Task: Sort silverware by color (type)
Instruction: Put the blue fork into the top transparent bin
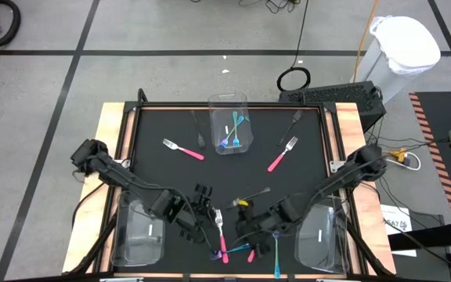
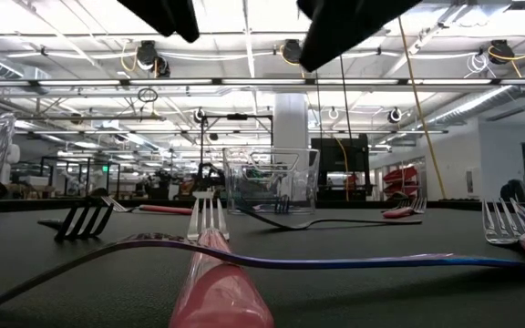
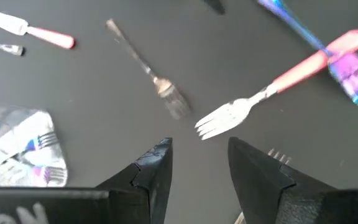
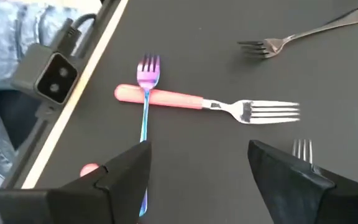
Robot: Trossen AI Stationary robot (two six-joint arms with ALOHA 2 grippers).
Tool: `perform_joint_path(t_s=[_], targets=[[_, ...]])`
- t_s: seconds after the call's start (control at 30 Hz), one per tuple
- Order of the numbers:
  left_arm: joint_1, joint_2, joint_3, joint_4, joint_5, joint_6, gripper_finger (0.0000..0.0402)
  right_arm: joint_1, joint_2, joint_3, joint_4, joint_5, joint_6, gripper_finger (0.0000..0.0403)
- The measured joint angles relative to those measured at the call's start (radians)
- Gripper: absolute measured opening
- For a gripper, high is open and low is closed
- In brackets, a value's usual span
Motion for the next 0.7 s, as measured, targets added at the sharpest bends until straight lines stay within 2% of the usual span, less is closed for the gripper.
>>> perform_joint_path(t_s=[0.2,0.37,0.53,0.7], targets=[[0.006,-0.167,-0.190,0.141,-0.026,0.004,0.0157,0.000,0.086,0.055,0.005,-0.026,-0.020,0.0265],[0.005,-0.325,-0.339,0.227,-0.096,-0.058,0.0157,0.019,0.116,0.059,-0.002,-0.026,0.006,0.0265],[0.004,-0.423,-0.420,0.254,-0.138,-0.140,0.0157,0.027,0.114,0.058,0.002,-0.025,0.086,0.0265],[0.005,-0.451,-0.453,0.283,-0.156,-0.137,0.0157,0.072,0.152,0.048,0.021,-0.022,0.110,0.0265]])
